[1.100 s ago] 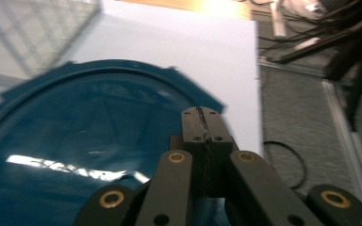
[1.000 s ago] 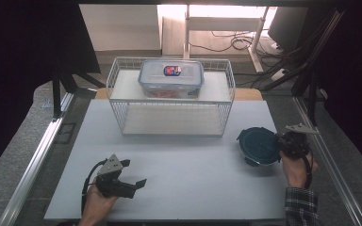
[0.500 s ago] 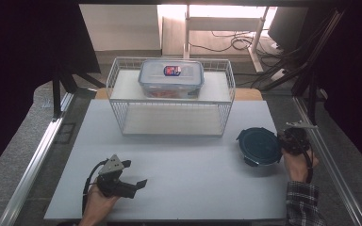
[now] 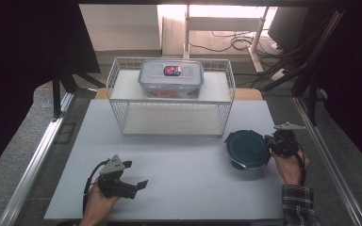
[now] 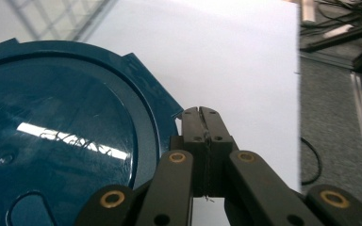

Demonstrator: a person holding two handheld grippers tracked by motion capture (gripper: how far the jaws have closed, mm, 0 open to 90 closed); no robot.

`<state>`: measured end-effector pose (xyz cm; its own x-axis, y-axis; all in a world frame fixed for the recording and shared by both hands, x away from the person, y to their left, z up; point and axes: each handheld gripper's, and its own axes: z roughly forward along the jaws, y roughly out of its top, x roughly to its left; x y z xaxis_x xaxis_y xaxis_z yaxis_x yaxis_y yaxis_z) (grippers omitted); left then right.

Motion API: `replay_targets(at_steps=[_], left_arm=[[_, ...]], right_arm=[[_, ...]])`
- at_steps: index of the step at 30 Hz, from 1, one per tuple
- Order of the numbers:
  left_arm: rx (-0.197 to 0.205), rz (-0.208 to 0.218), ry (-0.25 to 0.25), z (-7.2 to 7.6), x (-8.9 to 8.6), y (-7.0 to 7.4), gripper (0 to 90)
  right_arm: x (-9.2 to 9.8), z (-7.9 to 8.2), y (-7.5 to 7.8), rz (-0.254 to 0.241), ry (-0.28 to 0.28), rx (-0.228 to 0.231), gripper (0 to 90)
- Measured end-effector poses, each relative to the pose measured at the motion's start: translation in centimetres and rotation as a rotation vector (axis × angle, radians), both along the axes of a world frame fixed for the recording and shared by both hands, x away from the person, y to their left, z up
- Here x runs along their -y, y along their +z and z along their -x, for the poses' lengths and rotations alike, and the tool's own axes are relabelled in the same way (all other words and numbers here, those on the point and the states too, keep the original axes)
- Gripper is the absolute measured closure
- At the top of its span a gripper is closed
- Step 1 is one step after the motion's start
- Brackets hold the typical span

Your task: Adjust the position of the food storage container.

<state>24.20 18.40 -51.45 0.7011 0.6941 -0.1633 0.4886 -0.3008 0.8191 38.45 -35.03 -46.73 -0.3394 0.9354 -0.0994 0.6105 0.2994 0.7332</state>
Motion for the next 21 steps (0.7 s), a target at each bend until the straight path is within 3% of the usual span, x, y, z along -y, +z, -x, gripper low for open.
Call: replay_targets(at_steps=[14,21], left_arm=[[-0.008,-0.001,-0.009,0.0,0.1,-0.1,3.5],[-0.012,-0.003,-0.015,0.0,0.2,-0.2,3.6]], right_arm=[[-4.5,1.3,-0.2,-0.009,0.133,-0.021,89.5],[-6.6,2.6,-0.3,-0.039,0.188,-0.043,89.5]])
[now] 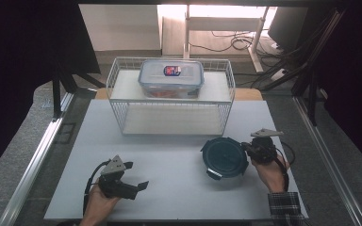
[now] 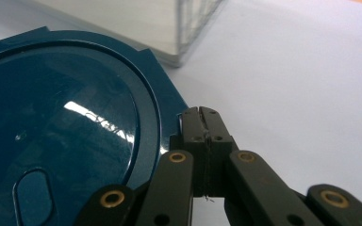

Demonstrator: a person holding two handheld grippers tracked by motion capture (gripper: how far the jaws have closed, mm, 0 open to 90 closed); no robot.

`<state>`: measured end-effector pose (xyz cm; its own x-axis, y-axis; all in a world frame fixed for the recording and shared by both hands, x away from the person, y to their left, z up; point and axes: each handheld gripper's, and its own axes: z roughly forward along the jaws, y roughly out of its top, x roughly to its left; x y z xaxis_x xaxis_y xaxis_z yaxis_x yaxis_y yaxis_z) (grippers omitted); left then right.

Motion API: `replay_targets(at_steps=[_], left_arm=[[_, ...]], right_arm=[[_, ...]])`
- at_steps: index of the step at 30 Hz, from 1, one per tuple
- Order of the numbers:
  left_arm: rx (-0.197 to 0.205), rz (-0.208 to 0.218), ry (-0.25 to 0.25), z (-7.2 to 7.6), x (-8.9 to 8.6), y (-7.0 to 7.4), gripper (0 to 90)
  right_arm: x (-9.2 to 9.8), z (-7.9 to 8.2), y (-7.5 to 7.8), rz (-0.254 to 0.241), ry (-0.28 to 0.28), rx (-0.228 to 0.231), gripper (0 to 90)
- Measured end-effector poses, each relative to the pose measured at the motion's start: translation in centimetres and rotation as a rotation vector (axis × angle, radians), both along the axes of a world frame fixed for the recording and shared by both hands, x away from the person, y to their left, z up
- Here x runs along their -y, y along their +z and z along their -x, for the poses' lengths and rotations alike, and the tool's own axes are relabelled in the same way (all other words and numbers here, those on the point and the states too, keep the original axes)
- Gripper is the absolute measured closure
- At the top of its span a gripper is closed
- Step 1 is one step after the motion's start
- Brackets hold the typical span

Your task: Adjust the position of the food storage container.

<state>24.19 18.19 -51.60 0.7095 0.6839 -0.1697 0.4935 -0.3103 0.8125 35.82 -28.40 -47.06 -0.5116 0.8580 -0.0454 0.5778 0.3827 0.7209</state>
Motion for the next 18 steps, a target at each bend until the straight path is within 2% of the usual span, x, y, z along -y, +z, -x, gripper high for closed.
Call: replay_targets(at_steps=[9,12,17,18], left_arm=[[-0.005,-0.002,-0.005,0.0,0.0,0.0,3.6],[-0.006,-0.004,-0.003,0.1,-0.1,-0.1,3.7],[-0.024,0.018,0.002,0.0,-0.3,-0.2,4.1],[-0.026,0.017,0.001,0.0,-0.3,-0.2,4.2]], right_arm=[[-2.5,1.8,-0.1,-0.031,0.064,-0.031,89.5],[-3.0,2.6,-0.1,-0.009,0.083,-0.034,89.4],[-2.4,4.4,-0.1,0.028,0.088,-0.042,89.4],[-2.3,4.9,-0.2,0.022,0.084,-0.047,89.3]])
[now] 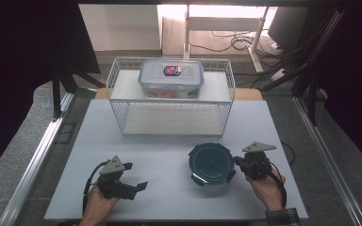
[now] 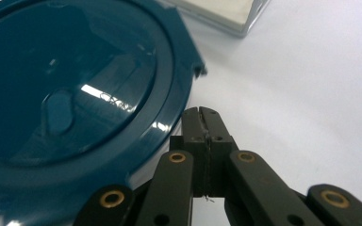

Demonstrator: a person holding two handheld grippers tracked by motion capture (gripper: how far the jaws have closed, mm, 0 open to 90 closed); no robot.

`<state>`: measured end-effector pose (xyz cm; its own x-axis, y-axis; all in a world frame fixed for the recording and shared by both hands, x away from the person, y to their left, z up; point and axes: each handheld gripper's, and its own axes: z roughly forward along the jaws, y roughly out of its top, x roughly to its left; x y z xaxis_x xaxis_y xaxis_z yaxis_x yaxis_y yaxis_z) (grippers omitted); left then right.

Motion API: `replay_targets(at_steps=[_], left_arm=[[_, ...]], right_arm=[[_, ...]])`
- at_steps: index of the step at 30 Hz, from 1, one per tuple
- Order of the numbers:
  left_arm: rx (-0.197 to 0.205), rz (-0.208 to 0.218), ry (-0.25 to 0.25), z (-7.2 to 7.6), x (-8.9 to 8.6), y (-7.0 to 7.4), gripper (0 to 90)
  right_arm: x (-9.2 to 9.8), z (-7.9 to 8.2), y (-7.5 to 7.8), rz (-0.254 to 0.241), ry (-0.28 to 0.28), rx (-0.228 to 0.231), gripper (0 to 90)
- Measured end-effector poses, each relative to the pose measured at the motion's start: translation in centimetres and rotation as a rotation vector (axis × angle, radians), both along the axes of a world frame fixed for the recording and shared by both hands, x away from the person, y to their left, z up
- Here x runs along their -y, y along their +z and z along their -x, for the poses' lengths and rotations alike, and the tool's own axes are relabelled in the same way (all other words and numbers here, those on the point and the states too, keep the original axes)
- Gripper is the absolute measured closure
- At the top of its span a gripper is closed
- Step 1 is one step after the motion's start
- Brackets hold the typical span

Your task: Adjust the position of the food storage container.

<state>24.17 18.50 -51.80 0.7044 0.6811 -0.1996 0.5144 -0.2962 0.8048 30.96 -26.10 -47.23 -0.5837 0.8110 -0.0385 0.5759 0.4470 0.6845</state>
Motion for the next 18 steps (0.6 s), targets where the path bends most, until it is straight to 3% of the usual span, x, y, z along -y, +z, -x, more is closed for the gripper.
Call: replay_targets(at_steps=[4,10,18], left_arm=[[-0.005,-0.004,-0.006,0.0,0.2,-0.1,4.2],[-0.013,-0.008,-0.012,-0.1,0.4,-0.2,4.3],[-0.014,-0.008,-0.011,-0.1,0.4,-0.2,4.4]], right_arm=[[-0.1,0.3,-0.5,0.02,0.003,-0.016,89.4],[-0.3,0.3,-0.5,-0.018,0.008,-0.032,89.4],[-2.0,0.8,-0.6,-0.043,0.068,-0.047,89.4]])
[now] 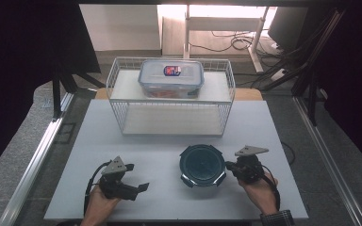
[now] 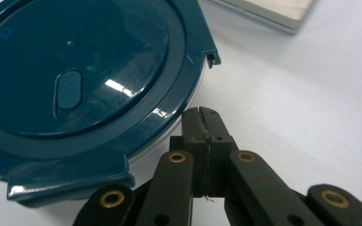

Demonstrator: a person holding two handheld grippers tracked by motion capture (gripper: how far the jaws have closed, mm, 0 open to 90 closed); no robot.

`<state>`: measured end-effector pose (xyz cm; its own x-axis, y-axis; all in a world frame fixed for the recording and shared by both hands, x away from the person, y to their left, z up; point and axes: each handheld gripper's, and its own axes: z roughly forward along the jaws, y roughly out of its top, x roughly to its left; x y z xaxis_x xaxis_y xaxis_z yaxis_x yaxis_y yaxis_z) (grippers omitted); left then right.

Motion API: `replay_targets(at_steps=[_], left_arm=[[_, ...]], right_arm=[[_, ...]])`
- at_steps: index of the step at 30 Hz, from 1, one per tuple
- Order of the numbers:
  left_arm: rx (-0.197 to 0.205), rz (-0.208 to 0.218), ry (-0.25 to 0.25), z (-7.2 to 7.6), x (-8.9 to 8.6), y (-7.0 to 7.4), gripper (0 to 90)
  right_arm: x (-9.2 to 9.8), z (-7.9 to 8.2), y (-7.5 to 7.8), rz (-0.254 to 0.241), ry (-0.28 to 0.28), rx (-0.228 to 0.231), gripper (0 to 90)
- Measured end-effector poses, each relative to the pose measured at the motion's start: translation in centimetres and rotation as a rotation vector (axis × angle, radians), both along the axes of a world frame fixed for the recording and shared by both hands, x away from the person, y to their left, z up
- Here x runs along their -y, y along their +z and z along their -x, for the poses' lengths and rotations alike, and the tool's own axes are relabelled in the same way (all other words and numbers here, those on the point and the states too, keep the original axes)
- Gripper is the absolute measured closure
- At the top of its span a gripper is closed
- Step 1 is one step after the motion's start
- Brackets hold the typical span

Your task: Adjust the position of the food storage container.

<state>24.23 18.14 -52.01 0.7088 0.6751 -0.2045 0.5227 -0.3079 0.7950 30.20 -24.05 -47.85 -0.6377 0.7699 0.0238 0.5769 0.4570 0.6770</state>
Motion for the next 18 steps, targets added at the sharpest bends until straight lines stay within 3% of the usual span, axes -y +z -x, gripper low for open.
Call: replay_targets(at_steps=[18], left_arm=[[-0.009,0.007,0.024,0.4,-1.0,0.1,4.7]], right_arm=[[-5.9,0.6,-0.6,-0.052,0.133,-0.008,89.4]])
